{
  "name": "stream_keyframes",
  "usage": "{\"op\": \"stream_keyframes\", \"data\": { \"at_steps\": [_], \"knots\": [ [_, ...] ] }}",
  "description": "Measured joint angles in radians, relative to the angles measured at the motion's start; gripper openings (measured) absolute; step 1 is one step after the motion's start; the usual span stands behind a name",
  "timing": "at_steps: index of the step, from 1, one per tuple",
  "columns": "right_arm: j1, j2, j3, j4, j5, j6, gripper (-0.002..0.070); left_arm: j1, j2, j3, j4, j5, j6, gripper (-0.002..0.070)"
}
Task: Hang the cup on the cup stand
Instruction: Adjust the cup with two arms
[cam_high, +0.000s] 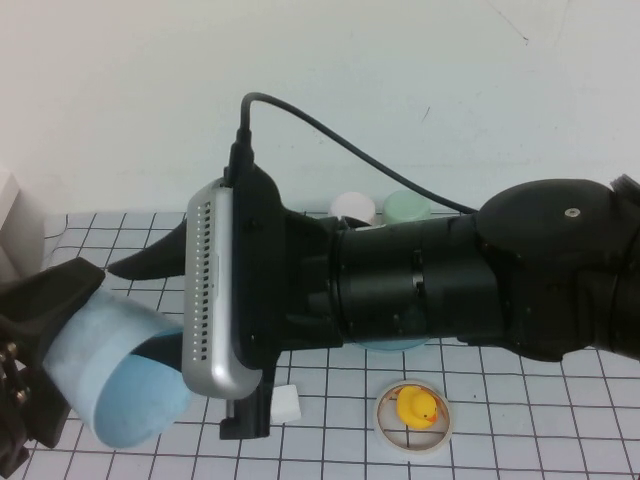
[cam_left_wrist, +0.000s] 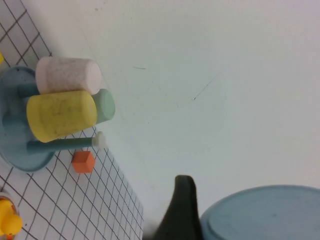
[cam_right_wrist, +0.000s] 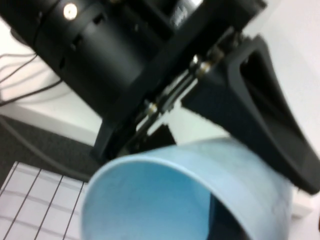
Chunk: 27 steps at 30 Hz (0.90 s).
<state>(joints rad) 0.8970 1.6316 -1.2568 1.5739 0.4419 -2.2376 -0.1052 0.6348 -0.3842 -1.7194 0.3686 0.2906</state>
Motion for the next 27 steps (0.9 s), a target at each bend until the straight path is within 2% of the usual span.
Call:
{"op": "stream_keyframes", "data": {
  "at_steps": [6,8,13,18,19,21,23,27],
  "knots": [
    [0.000,-0.002,0.000,-0.129,-0.009,0.099,0.0367,-0.002,0.001,0.000,0.010,0.001,0.020,0.0555],
    [0.000,-0.002,0.000,-0.132,-0.009,0.104,0.0322,-0.002,0.001,0.000,0.010,0.002,0.020,0.0554],
    [0.000,-0.002,-0.002,-0.144,-0.033,0.094,0.0148,-0.002,0.002,0.000,-0.006,0.002,0.021,0.0555],
    [0.000,-0.004,-0.004,-0.145,-0.065,0.087,0.0095,-0.002,0.007,0.000,-0.027,0.013,0.021,0.0555],
    [0.000,-0.004,-0.004,-0.142,-0.070,0.085,0.0078,-0.002,0.007,0.000,-0.027,0.016,0.021,0.0564],
    [0.000,-0.004,-0.006,-0.124,-0.067,0.095,0.0035,-0.002,0.007,0.000,-0.010,0.037,0.047,0.0629],
    [0.000,0.001,-0.006,-0.110,-0.064,0.100,0.0020,-0.002,0.007,0.000,0.008,0.057,0.059,0.0666],
    [0.000,0.012,-0.006,-0.079,-0.062,0.102,0.0017,-0.002,0.007,0.000,0.015,0.057,0.069,0.0673]
  ]
}}
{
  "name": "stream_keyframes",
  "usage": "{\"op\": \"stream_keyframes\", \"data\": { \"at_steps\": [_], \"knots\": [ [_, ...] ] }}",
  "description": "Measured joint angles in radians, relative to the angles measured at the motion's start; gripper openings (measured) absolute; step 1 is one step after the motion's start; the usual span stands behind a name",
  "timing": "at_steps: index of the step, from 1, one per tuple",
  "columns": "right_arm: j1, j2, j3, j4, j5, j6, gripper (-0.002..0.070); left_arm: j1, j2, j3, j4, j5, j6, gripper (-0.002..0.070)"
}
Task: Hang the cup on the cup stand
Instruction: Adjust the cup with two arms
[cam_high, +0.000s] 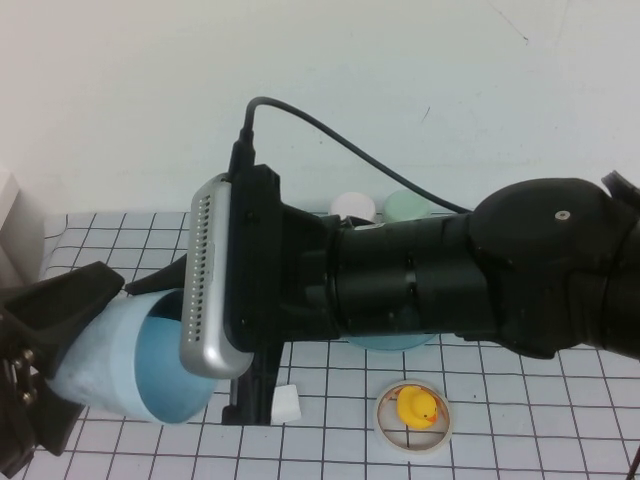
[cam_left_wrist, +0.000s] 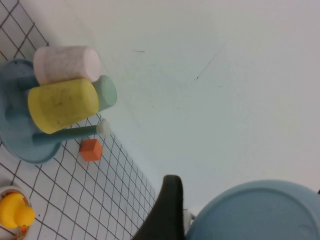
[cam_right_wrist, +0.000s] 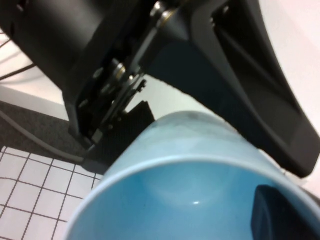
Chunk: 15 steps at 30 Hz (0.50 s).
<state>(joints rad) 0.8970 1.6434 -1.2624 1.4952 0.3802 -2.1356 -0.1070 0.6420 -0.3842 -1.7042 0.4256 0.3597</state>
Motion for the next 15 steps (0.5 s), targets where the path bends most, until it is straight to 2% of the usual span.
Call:
{"op": "stream_keyframes", "data": {
  "at_steps": [7,12,15],
  "knots": [
    [0.000,0.002,0.000,0.063,-0.021,-0.050,0.0016,0.000,0.000,0.000,-0.009,-0.050,-0.020,0.0589],
    [0.006,0.000,0.000,0.153,-0.067,-0.123,0.0016,0.000,0.000,-0.004,-0.009,-0.084,-0.258,0.0557],
    [0.006,0.000,0.000,0.184,-0.083,-0.187,0.0016,0.000,0.000,-0.006,-0.010,-0.086,-0.311,0.0553]
  ]
}}
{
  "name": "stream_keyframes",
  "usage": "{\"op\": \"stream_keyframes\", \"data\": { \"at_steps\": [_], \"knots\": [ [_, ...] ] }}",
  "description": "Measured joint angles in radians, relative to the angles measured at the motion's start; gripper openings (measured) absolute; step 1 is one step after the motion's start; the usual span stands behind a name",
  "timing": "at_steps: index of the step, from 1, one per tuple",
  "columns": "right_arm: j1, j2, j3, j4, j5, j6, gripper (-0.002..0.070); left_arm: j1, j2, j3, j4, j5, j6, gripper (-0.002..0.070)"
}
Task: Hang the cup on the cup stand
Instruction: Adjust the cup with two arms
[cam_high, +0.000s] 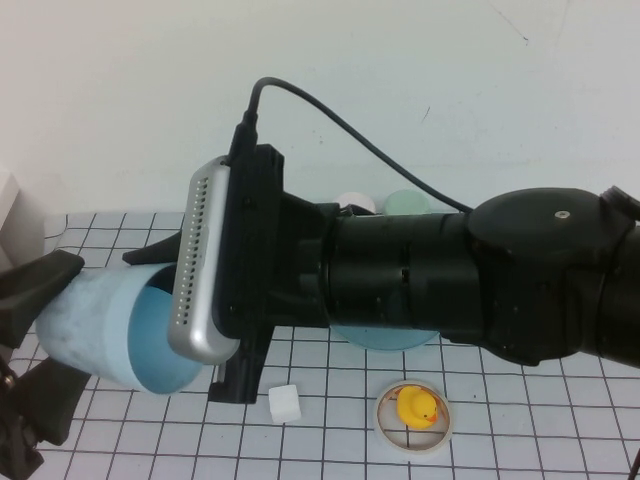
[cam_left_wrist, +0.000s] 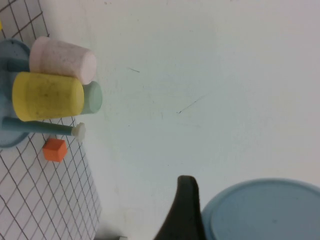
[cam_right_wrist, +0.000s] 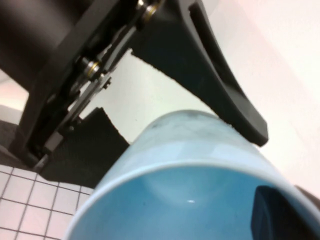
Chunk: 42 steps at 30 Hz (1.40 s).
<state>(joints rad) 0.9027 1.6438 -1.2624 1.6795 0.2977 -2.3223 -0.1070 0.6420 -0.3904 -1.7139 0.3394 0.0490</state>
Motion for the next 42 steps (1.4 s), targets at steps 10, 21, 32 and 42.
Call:
{"op": "stream_keyframes", "data": {
  "at_steps": [10,21,32,42],
  "knots": [
    [0.001,0.000,0.000,0.011,0.001,-0.060,0.0016,0.000,0.000,0.000,-0.002,0.012,-0.020,0.0553],
    [0.001,0.000,0.002,0.017,0.003,-0.086,0.0016,0.000,0.000,0.000,-0.010,0.012,-0.004,0.0540],
    [0.001,-0.004,0.002,0.025,0.000,-0.102,0.0356,0.000,0.000,0.000,0.003,0.061,0.039,0.0539],
    [0.001,-0.154,0.148,-0.012,-0.009,-0.049,0.0414,0.000,0.000,0.000,0.007,0.030,0.171,0.0538]
  ]
}}
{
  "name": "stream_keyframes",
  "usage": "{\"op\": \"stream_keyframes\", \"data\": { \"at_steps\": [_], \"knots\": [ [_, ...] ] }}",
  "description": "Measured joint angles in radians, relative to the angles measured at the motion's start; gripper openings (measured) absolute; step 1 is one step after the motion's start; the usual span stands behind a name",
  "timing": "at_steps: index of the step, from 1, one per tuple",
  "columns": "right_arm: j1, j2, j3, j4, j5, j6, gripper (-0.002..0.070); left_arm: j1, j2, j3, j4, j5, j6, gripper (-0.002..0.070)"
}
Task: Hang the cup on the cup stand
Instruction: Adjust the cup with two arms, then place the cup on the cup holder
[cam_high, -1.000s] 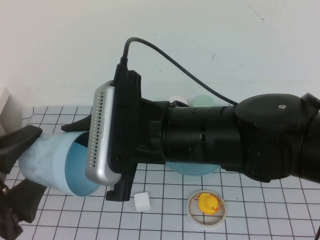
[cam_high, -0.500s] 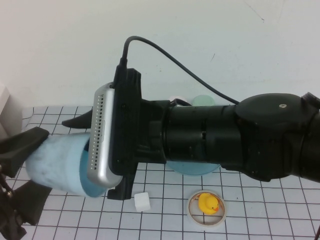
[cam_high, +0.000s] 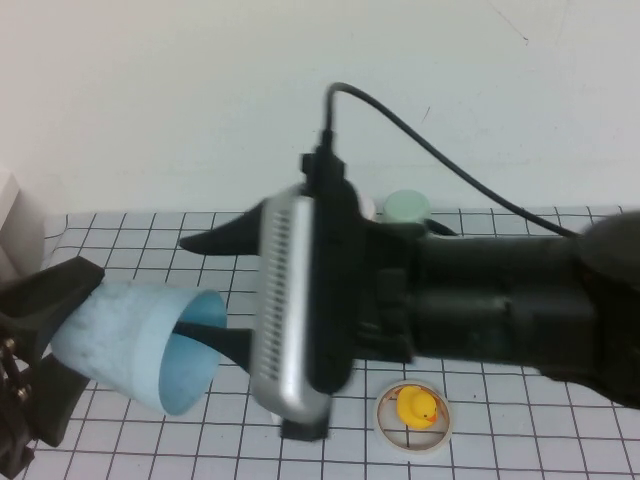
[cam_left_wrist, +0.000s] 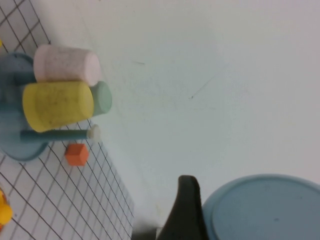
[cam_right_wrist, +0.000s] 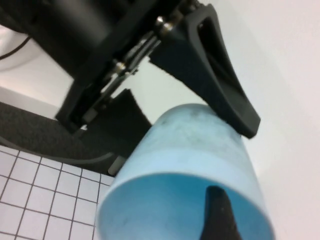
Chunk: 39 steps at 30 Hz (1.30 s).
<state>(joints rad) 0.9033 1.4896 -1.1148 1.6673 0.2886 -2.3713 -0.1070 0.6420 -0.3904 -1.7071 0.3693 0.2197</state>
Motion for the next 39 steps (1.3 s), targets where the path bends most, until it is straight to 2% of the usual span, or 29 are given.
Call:
{"op": "stream_keyframes", "data": {
  "at_steps": [6,11,14,17,19,24,27,32,39],
  "knots": [
    [0.000,-0.143,0.111,-0.002,-0.030,0.008,0.0414,0.000,0.000,-0.017,0.000,-0.030,0.089,0.0538],
    [0.000,-0.307,0.224,-0.002,-0.039,0.085,0.0397,0.000,0.013,-0.117,0.000,-0.127,0.327,0.0538],
    [0.000,-0.415,0.287,-0.002,-0.043,0.169,0.0309,0.000,0.057,-0.199,-0.003,-0.159,0.547,0.0538],
    [0.000,-0.527,0.351,-0.002,-0.076,0.210,0.0127,0.000,0.127,-0.285,-0.006,-0.128,0.779,0.0538],
    [0.000,-0.593,0.394,-0.002,-0.122,0.215,0.0059,0.000,0.193,-0.349,-0.006,-0.056,0.935,0.0538],
    [0.000,-0.775,0.504,0.020,-0.317,0.218,0.0006,0.000,0.387,-0.501,0.003,0.184,1.273,0.0538],
    [0.000,-0.872,0.558,0.055,-0.429,0.206,0.0001,-0.007,0.508,-0.579,0.009,0.295,1.404,0.0538],
    [0.000,-0.997,0.636,0.081,-0.642,0.152,-0.0001,-0.081,0.689,-0.701,0.013,0.337,1.497,0.0538],
    [0.000,-1.082,0.683,0.102,-0.887,0.142,-0.0001,-0.277,0.958,-0.869,0.013,0.333,1.760,0.0537]
  ]
}}
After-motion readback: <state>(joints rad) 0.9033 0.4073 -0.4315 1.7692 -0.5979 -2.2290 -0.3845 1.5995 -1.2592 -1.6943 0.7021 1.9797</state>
